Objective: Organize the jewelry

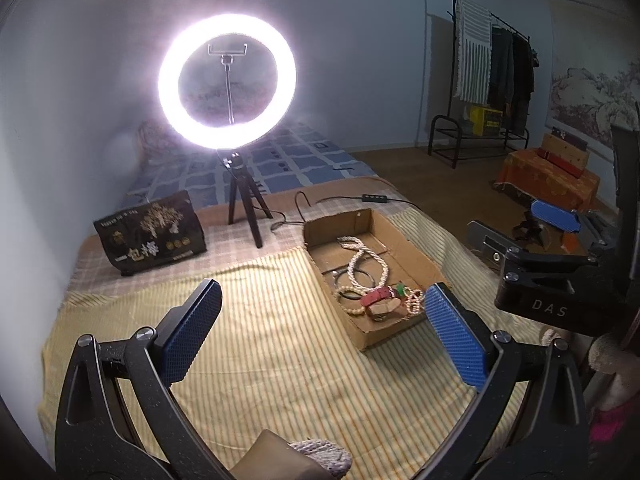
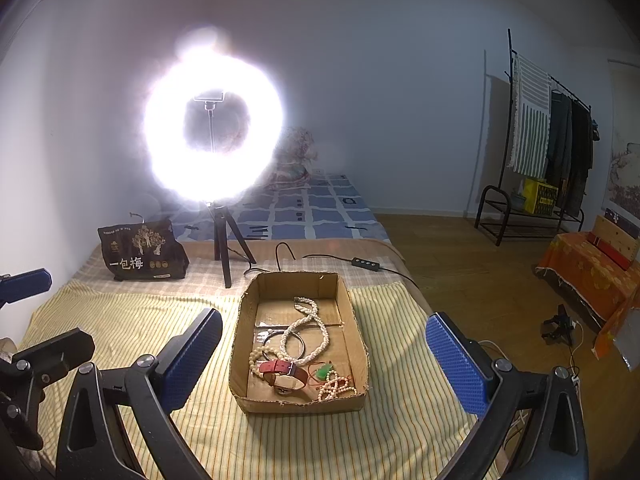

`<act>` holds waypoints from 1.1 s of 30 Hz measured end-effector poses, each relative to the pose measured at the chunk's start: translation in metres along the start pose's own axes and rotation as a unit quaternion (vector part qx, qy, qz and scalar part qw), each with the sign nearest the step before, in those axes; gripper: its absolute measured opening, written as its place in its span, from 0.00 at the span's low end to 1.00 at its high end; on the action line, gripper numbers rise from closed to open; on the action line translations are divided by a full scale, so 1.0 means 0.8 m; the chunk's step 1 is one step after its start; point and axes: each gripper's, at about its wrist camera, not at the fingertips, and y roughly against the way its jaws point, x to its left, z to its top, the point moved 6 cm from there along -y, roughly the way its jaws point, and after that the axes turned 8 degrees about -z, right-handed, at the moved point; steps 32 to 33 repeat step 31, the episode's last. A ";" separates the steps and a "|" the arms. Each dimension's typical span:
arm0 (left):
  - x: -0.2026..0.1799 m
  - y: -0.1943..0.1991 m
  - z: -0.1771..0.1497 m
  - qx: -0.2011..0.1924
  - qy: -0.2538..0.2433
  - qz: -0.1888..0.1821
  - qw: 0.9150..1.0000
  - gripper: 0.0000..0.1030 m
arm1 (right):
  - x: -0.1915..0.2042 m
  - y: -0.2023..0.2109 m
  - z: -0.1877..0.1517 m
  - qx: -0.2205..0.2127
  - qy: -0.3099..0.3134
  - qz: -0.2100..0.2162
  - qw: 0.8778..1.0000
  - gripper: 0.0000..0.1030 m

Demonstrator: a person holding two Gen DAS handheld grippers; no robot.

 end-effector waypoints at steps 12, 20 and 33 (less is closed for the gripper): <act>0.010 -0.002 0.000 0.010 0.028 -0.013 0.999 1.00 | -0.002 0.000 0.000 0.000 0.000 0.000 1.000 1.00; 0.011 -0.001 0.000 0.007 0.028 -0.012 1.000 1.00 | -0.001 0.002 -0.003 0.002 0.005 0.000 1.000 1.00; 0.013 0.003 0.006 -0.008 0.015 0.003 1.000 1.00 | 0.001 -0.001 -0.004 0.004 0.006 0.000 1.000 1.00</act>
